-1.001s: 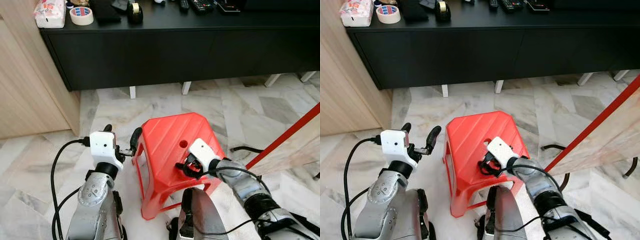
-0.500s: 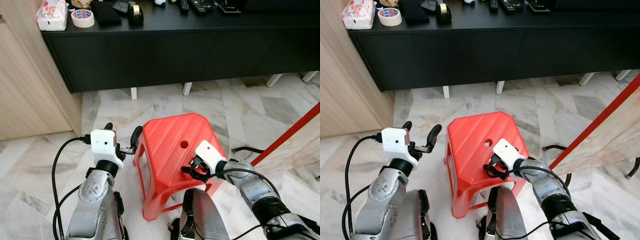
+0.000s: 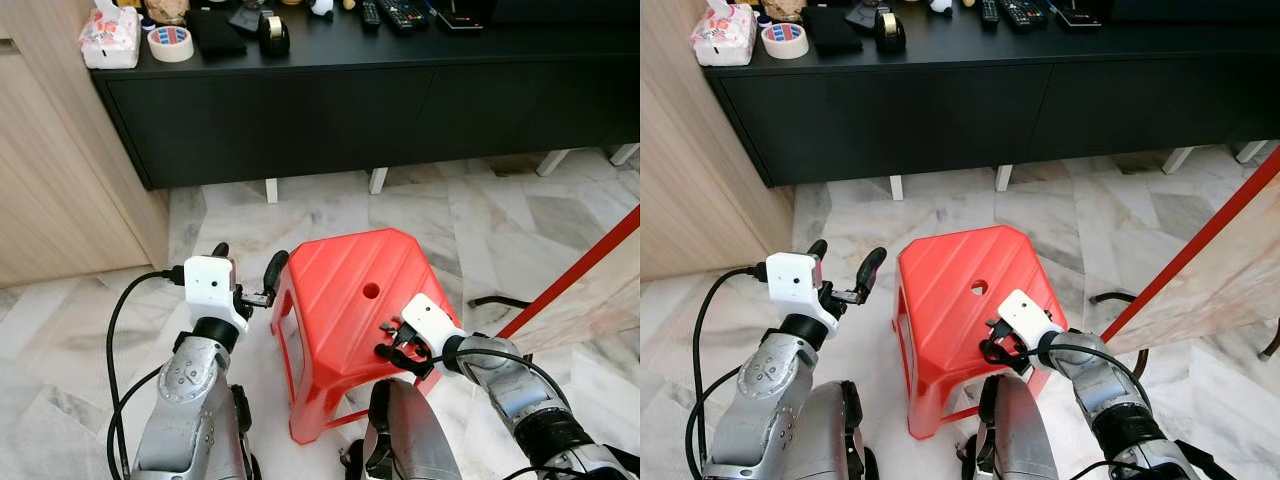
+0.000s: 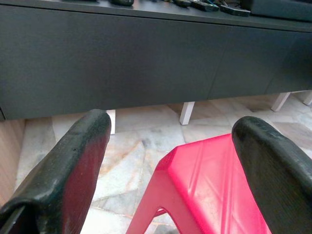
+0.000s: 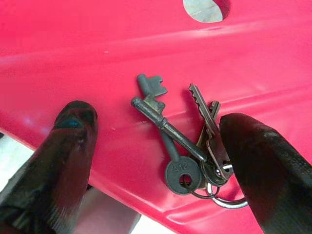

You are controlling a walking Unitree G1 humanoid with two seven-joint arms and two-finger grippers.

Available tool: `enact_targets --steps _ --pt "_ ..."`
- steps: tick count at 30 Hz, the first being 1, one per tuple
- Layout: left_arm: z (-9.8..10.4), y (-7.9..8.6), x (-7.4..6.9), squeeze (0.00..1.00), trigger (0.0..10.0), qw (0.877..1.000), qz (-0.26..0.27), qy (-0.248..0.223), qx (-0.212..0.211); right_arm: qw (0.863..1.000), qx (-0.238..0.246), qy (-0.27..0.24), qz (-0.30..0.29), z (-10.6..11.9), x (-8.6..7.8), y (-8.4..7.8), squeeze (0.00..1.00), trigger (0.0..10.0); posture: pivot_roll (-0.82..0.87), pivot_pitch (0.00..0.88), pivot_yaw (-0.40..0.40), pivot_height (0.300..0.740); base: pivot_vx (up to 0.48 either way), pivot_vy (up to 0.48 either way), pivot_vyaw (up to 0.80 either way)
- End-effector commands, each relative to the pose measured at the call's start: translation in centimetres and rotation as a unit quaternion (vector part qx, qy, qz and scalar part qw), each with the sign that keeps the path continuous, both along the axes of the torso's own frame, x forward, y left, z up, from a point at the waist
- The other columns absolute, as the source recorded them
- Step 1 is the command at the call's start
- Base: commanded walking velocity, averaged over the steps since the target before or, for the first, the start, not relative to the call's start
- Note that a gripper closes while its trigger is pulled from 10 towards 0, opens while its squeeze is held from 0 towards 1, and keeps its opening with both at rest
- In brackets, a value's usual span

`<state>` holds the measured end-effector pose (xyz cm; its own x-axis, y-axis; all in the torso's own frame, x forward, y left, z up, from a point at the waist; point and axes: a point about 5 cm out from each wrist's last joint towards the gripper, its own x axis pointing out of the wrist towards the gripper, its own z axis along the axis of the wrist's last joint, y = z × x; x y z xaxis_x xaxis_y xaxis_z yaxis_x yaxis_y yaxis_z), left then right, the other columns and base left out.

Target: Hang keys on a hook

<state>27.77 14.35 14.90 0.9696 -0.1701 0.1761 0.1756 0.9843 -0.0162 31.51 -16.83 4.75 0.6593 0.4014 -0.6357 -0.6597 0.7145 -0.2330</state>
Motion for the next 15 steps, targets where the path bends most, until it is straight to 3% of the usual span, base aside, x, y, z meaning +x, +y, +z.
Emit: enact_targets --steps 1,5,6,8,9,15 --pt "-0.2 -0.3 -0.1 0.0 10.0 1.0 -0.008 0.003 0.003 0.999 -0.019 0.019 -0.033 -1.1 -0.5 -1.3 0.0 10.0 0.06 0.173 -0.089 0.567 0.0 0.0 0.0" --pt "-0.3 -0.3 0.0 0.0 10.0 1.0 -0.007 0.004 0.003 0.999 -0.015 0.022 -0.042 -1.2 -0.4 -1.3 0.0 10.0 0.06 0.174 -0.084 0.567 0.0 0.0 0.0" --pt "-0.3 -0.3 0.1 0.0 10.0 1.0 -0.006 0.005 0.003 0.999 -0.017 0.027 -0.044 -1.4 -0.3 -1.2 0.0 4.4 0.06 0.174 -0.084 0.567 0.0 0.0 0.0" --pt "-0.3 -0.2 0.1 0.0 10.0 1.0 -0.005 0.005 0.002 0.998 -0.018 0.028 -0.045 -1.4 -0.3 -1.2 0.0 4.4 0.06 0.176 -0.083 0.567 0.0 0.0 0.0" --pt "-0.3 -0.2 0.2 0.0 10.0 1.0 -0.005 0.004 0.002 0.999 -0.017 0.029 -0.042 -1.5 -0.3 -1.1 0.0 0.0 0.06 0.175 -0.082 0.567 0.0 0.0 0.0" --pt "-0.4 -0.3 0.0 0.0 10.0 1.0 -0.009 0.005 0.007 0.998 -0.014 0.049 -0.035 -2.2 -0.7 -0.6 0.0 0.0 0.07 0.177 -0.08 0.567 0.0 0.0 0.0"
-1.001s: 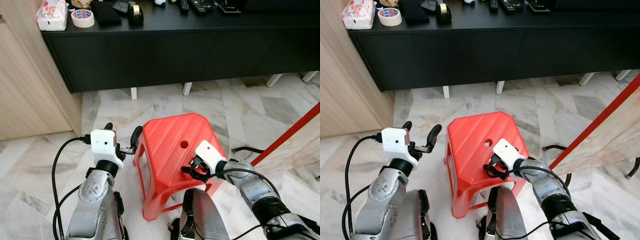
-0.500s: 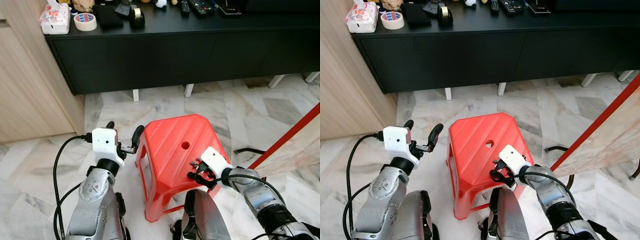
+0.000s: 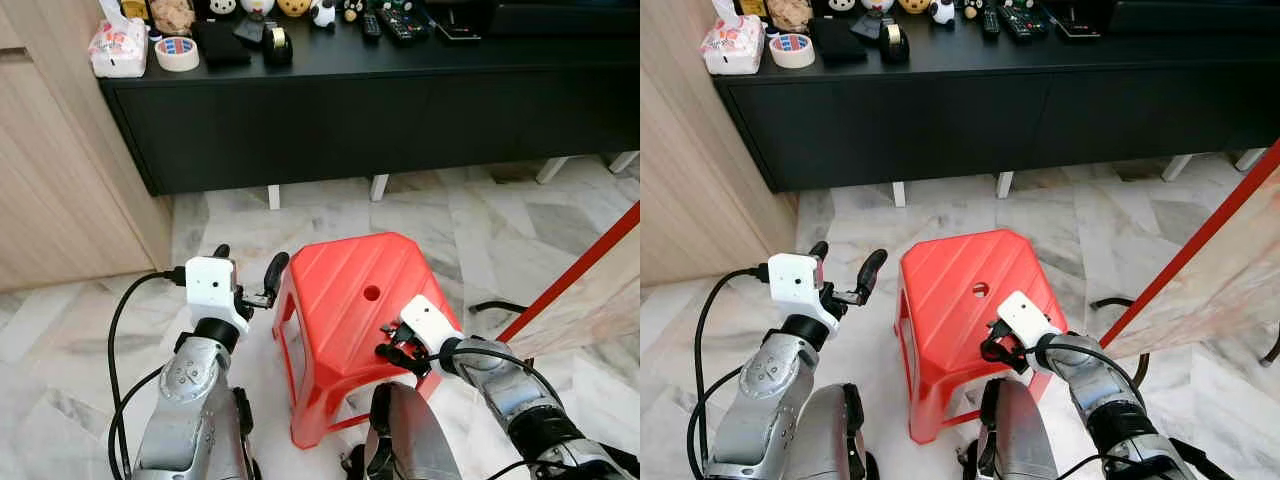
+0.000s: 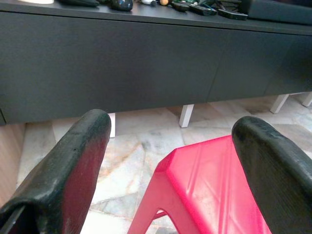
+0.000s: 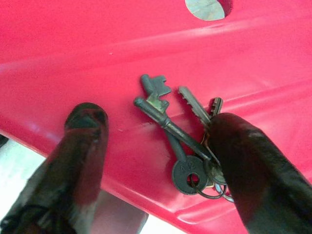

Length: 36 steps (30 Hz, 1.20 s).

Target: Hang keys on a hook

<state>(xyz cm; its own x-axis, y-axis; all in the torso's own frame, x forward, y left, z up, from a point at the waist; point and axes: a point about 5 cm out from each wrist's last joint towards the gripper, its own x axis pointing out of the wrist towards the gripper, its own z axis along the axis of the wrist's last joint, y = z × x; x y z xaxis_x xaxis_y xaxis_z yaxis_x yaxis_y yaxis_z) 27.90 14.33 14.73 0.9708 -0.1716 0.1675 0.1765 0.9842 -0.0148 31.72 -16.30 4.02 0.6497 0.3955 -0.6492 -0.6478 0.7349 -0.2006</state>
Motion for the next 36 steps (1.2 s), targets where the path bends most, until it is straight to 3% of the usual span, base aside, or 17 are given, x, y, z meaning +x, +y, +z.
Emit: enact_targets --steps 1,20,26,36 --pt "-0.2 -0.3 -0.1 0.0 10.0 1.0 -0.009 0.002 0.007 0.999 -0.023 0.035 -0.022 -1.5 -1.0 -1.1 0.0 0.0 0.07 0.177 -0.08 0.567 0.0 0.0 0.0" --pt "-0.4 -0.2 -0.3 0.0 10.0 1.0 -0.011 0.005 0.011 0.998 -0.012 0.058 0.011 -2.6 -1.9 0.2 0.0 0.0 0.07 0.189 -0.076 0.567 0.0 0.0 0.0" --pt "-0.4 -0.2 -0.3 0.0 10.0 1.0 -0.01 0.006 0.011 0.999 0.016 0.037 0.018 -2.0 -1.6 1.2 0.0 0.0 0.07 0.188 -0.075 0.567 0.0 0.0 0.0" --pt "-0.6 -0.1 -0.3 0.0 10.0 1.0 -0.007 0.008 0.012 0.999 0.031 0.015 0.001 -1.7 -1.3 1.5 0.0 0.0 0.07 0.188 -0.078 0.567 0.0 0.0 0.0"
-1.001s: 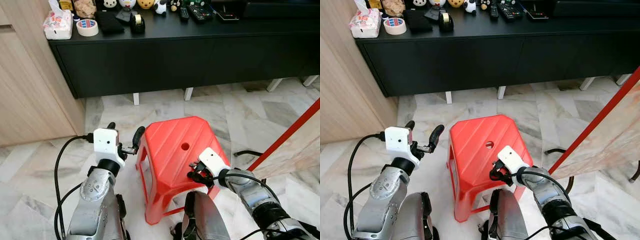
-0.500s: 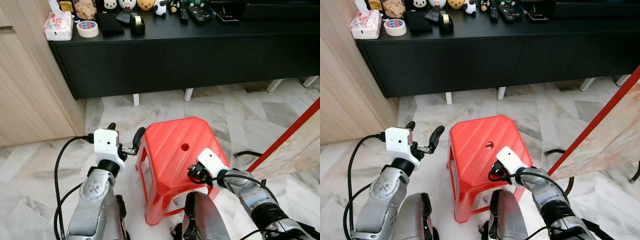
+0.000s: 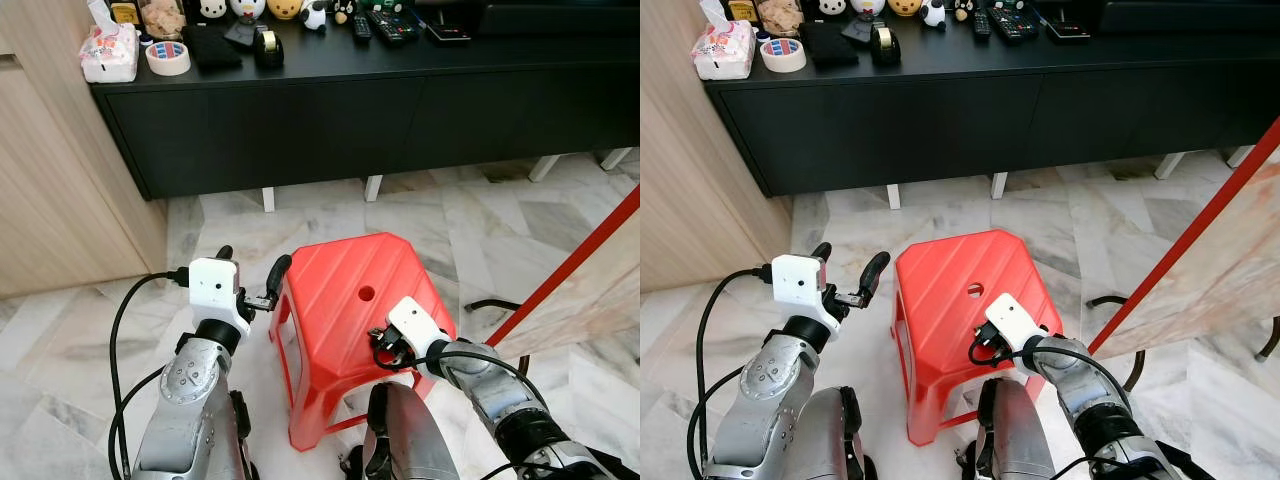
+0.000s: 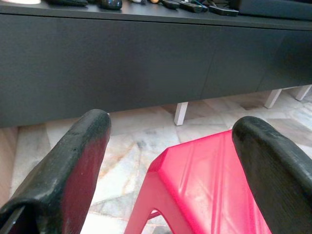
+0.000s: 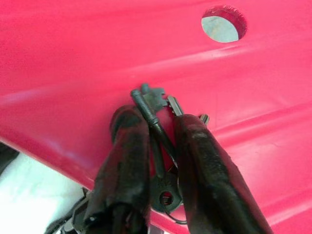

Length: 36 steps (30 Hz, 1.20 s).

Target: Hang keys on a hook

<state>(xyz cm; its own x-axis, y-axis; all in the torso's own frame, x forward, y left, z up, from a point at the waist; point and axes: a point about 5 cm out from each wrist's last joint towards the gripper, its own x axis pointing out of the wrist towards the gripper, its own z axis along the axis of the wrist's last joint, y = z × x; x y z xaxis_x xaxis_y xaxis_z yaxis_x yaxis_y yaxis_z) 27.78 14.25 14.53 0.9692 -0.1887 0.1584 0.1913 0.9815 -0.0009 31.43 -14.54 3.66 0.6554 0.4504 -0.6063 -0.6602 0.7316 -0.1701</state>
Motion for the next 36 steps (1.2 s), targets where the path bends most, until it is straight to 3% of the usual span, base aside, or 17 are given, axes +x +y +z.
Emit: enact_targets --steps 1,11,19,21,26,29,30,31,32,36 --pt "-0.5 0.0 -0.2 0.0 10.0 1.0 0.001 0.005 0.005 1.0 0.002 0.025 -0.014 -1.3 -1.0 -0.2 0.0 0.0 0.07 0.188 -0.078 0.567 0.0 0.0 0.0" --pt "-0.8 0.1 -0.2 0.0 10.0 1.0 0.006 0.009 0.008 0.993 0.07 -0.056 -0.079 0.2 0.0 0.4 0.0 0.0 0.07 0.187 -0.078 0.567 0.0 0.0 0.0" --pt "-0.9 0.0 -0.1 0.0 10.0 1.0 0.007 0.01 0.007 0.975 0.139 -0.097 -0.143 0.7 -0.5 0.5 0.0 0.0 0.06 0.178 -0.083 0.567 0.0 0.0 0.0" --pt "-1.0 -0.1 0.0 0.0 10.0 1.0 0.007 0.009 0.007 0.969 0.147 -0.123 -0.156 1.1 -0.6 0.3 0.0 0.0 0.06 0.174 -0.084 0.567 0.0 0.0 0.0" --pt "-1.1 -0.1 0.3 0.0 10.0 1.0 0.01 0.007 0.006 0.938 0.201 -0.218 -0.181 3.9 -1.1 0.4 0.0 0.0 0.05 0.154 -0.093 0.567 0.0 0.0 0.0" --pt "-1.1 -0.2 0.4 0.0 10.0 1.0 0.01 0.006 0.005 0.932 0.21 -0.231 -0.183 4.3 -1.3 0.4 0.0 0.0 0.04 0.151 -0.093 0.567 0.0 0.0 0.0" --pt "-1.2 -0.3 0.5 0.0 10.0 1.0 0.01 0.005 0.004 0.924 0.225 -0.242 -0.192 4.8 -1.6 0.3 0.0 0.0 0.04 0.142 -0.096 0.567 0.0 0.0 0.0" --pt "-1.3 -0.3 0.6 0.0 10.0 1.0 0.01 0.005 0.002 0.916 0.235 -0.254 -0.202 5.1 -1.9 0.2 0.0 2.2 0.04 0.13 -0.099 0.567 0.0 0.0 0.0" --pt "-1.4 -0.3 0.7 0.0 10.0 1.0 0.011 0.006 0.002 0.912 0.242 -0.261 -0.207 5.3 -2.2 0.3 0.0 10.0 0.03 0.122 -0.1 0.567 0.0 0.0 0.0" --pt "-1.6 -0.2 0.9 0.0 10.0 1.0 0.014 0.006 0.001 0.907 0.254 -0.262 -0.212 5.4 -2.7 0.6 0.0 10.0 0.03 0.111 -0.104 0.567 0.0 0.0 0.0"
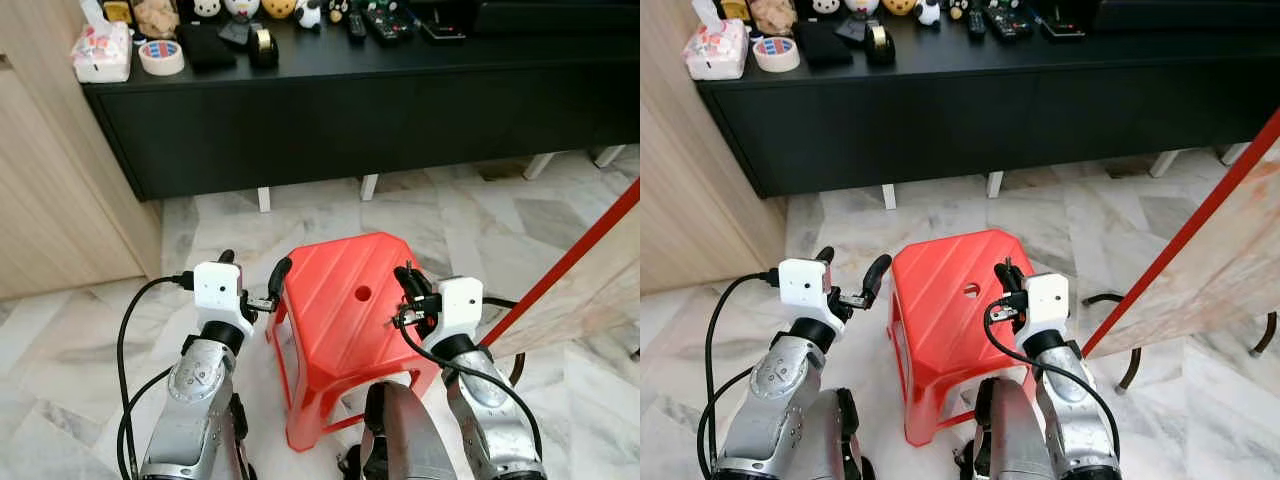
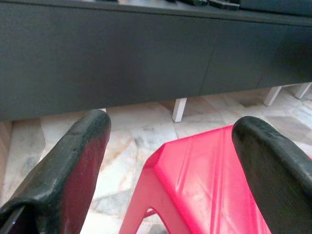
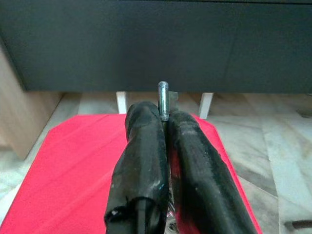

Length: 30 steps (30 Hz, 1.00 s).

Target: Hang keys on a hook

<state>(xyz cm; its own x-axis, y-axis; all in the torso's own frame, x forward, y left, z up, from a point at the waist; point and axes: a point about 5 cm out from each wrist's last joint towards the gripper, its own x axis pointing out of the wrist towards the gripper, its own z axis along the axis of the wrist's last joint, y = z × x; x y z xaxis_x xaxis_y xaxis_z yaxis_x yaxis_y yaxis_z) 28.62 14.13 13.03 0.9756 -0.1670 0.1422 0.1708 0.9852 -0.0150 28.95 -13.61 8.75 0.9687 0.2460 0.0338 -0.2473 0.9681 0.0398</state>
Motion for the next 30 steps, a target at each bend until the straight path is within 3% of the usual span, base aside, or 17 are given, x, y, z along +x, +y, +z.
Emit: enact_targets --steps 1,9,30 --pt "-0.2 0.0 0.1 0.0 10.0 1.0 0.006 -0.004 0.006 1.0 0.01 -0.01 -0.014 0.4 -0.4 -0.3 0.0 10.0 0.03 0.1 -0.108 0.567 0.0 0.0 0.0" --pt "-1.1 0.5 0.3 0.0 10.0 1.0 0.018 -0.001 0.005 0.999 0.031 -0.012 -0.042 0.6 -0.4 -0.5 0.0 10.0 0.02 0.071 -0.11 0.587 0.0 0.0 0.0" --pt "-2.9 1.1 0.8 0.0 10.0 0.999 0.026 0.019 0.007 0.998 0.027 0.033 -0.053 -1.9 -0.5 -1.0 0.0 10.0 0.03 0.038 -0.109 0.732 0.0 0.0 0.0"
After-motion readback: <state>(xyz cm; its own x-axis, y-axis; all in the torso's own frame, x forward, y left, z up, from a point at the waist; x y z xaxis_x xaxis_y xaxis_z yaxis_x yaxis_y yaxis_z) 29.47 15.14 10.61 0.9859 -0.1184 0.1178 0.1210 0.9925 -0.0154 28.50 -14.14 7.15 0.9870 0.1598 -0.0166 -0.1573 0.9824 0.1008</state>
